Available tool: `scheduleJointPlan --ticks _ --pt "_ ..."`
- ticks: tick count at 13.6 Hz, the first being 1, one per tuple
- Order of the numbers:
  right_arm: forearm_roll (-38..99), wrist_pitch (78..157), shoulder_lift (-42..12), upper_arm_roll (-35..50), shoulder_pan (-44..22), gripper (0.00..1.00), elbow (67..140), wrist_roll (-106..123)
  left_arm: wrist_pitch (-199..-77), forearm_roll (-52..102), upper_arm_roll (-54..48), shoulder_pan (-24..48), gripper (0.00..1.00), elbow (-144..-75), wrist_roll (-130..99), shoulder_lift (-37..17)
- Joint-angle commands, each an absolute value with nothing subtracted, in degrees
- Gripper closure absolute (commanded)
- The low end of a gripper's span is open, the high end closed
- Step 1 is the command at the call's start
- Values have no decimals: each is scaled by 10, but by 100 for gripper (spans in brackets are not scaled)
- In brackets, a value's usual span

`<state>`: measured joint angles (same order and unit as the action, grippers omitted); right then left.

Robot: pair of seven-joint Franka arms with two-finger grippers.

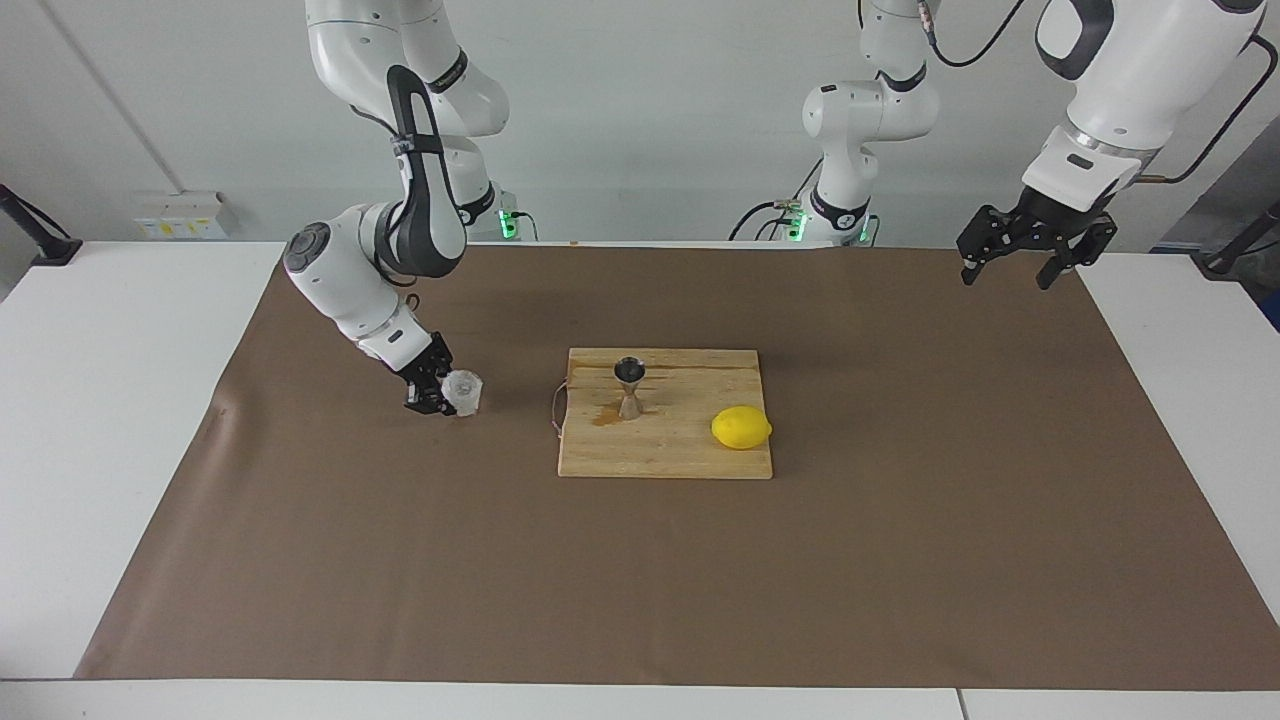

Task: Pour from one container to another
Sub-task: 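Lower the glass cup onto the table and open the right gripper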

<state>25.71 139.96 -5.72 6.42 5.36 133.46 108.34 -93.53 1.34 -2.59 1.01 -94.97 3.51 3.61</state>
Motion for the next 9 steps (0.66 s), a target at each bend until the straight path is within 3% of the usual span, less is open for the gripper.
scheduleJointPlan --ticks 1,2,9 --pt "274 1411 -47 71 62 28 1347 1105 -936 17 -25 8 0 -958 38 46" --pt "274 1411 -48 71 59 22 1347 1106 -936 17 -25 8 0 -958 38 46" --pt "274 1405 -48 70 60 13 1340 1104 -937 17 -25 8 0 -958 38 46"
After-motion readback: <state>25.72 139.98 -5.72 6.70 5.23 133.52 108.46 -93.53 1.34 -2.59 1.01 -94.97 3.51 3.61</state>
